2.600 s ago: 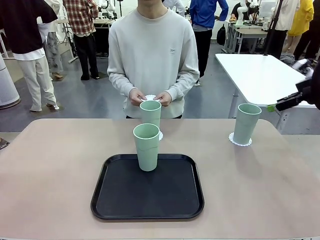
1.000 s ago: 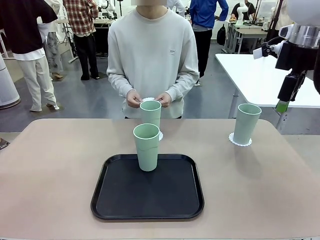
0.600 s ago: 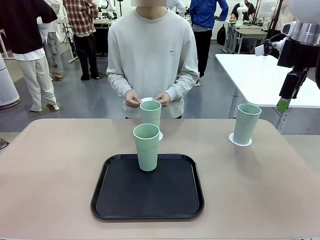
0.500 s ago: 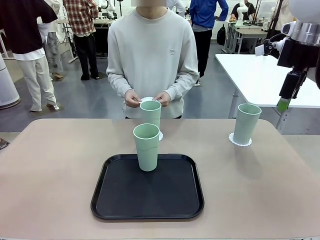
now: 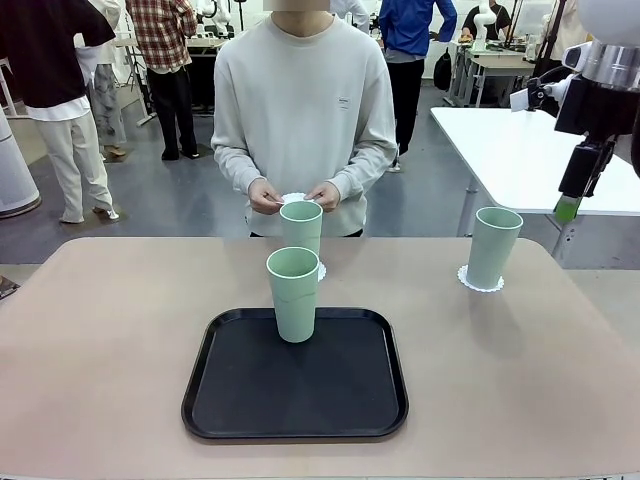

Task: Place coasters on the table and set cups on them.
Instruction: Take one Reusable plastic cup from the Flat Tray and place it on a coaster set by the human.

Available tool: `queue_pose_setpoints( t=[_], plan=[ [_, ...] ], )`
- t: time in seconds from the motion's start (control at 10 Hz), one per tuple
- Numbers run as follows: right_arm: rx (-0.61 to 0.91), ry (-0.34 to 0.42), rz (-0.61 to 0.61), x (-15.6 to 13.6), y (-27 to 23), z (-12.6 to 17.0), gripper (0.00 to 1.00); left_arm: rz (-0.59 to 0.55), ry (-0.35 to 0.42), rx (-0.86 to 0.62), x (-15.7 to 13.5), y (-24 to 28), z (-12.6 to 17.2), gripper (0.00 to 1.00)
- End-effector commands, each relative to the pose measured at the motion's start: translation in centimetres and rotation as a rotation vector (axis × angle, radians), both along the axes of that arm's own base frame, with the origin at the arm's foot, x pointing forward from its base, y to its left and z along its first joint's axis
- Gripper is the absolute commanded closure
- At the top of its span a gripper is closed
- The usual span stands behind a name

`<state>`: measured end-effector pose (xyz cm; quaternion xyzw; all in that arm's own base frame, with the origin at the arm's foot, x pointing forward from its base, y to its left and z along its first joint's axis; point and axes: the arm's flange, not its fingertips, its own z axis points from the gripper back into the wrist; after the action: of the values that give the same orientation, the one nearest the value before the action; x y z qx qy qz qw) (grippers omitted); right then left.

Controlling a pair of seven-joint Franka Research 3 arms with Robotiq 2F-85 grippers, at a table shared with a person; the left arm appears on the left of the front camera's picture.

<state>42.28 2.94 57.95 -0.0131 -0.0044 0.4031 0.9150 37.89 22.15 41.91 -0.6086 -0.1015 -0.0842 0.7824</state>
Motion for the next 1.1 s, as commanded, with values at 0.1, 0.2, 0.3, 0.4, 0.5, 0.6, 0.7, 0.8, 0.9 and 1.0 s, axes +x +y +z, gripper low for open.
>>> queue_pose_setpoints(
  t=[0.1,0.2,0.3,0.4,0.5,0.6,0.7,0.8,0.9,1.0],
  plan=[
    [-0.015,-0.002,-0.007,-0.1,-0.1,0.1,0.00,0.000,-0.003,0.000,-0.2,0.0,0.2,0.00],
    [-0.015,-0.002,-0.007,-0.1,-0.1,0.1,0.00,0.000,-0.003,0.000,-0.2,0.0,0.2,0.00],
    [0.000,0.000,0.000,0.0,0.0,0.0,0.00,0.000,-0.003,0.000,-0.2,0.0,0.2,0.00],
    [0.207,0.051,-0.124,-0.6,-3.1,-0.8,0.00,0.000,-0.003,0.000,-0.2,0.0,0.2,0.00],
    [0.385,0.113,-0.260,-0.3,-7.4,-2.1,0.00,0.000,-0.003,0.000,-0.2,0.0,0.2,0.00],
    [0.570,0.159,-0.347,0.0,-11.7,-4.1,0.00,0.000,-0.003,0.000,-0.2,0.0,0.2,0.00],
    [0.712,0.174,-0.389,-0.2,-14.4,-5.6,0.00,0.000,-0.003,0.000,-0.2,0.0,0.2,0.00],
    [0.796,0.193,-0.408,-0.3,-15.8,-6.5,0.00,0.000,-0.003,0.000,-0.2,0.0,0.2,0.00],
    [0.884,0.183,-0.437,-0.3,-17.2,-7.3,0.00,0.000,-0.003,0.000,-0.2,0.0,0.2,0.00],
    [0.976,0.168,-0.477,-0.2,-18.5,-8.5,0.00,0.000,-0.003,0.000,-0.2,0.0,0.2,0.00]
  ],
)
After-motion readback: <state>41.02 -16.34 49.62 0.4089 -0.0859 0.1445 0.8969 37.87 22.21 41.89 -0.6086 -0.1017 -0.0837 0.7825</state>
